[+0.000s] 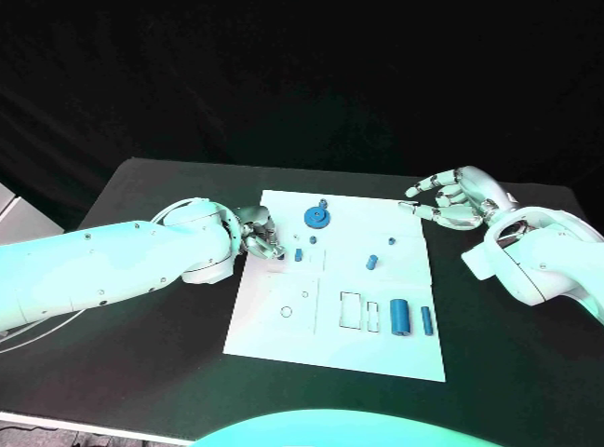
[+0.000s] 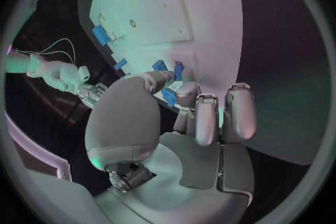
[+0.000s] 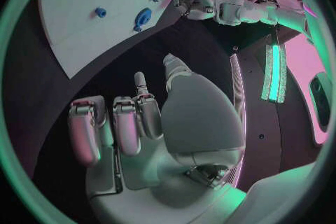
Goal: Assemble the parts on the task board
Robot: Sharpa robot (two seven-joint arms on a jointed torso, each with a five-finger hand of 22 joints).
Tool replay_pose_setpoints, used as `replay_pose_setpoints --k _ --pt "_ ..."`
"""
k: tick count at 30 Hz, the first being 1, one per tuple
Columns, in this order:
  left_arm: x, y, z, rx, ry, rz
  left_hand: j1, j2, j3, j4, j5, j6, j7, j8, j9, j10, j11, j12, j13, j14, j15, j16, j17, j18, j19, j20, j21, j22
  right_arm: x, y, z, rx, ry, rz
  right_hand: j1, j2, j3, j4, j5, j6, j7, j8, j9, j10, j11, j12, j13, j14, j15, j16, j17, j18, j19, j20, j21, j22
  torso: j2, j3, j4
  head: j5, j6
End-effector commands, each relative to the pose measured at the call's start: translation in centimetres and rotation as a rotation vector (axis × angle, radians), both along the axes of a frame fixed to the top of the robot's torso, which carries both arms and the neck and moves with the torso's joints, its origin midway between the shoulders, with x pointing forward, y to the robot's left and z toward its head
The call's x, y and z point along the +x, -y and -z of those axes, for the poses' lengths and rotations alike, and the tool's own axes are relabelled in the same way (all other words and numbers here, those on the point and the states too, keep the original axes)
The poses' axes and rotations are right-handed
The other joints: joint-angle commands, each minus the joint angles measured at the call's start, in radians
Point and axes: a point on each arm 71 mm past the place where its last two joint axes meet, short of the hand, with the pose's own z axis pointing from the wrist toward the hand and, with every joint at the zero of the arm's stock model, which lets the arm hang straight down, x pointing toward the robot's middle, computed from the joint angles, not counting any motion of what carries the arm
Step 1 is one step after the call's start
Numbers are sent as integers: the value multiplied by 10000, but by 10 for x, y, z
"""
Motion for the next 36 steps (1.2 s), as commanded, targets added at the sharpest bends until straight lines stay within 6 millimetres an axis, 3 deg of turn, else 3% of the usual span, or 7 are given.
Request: replay_pose_setpoints --k 1,36 --pt "-1 2 2 217 -240 280 -8 31 1809 -1781 4 122 -61 28 8 33 19 -58 4 678 -54 61 1037 -188 42 -19 8 6 -1 -2 0 -59 43 -212 15 123 -56 -15 46 -62 -19 36 -16 -32 -11 3 1477 977 -39 -32 2372 -9 939 -40 -56 2492 0 1 4 1 -7" --pt "-2 5 8 170 -1046 468 -20 -18 1832 -1813 -15 132 -51 16 -3 55 28 -40 44 688 -48 79 1082 -163 -46 -24 -42 -95 0 -2 0 -65 55 -211 15 123 -56 -15 46 -62 -19 36 -16 -32 -11 3 1477 977 -39 -32 2372 -9 939 -40 -56 2492 5 5 -3 -30 -7"
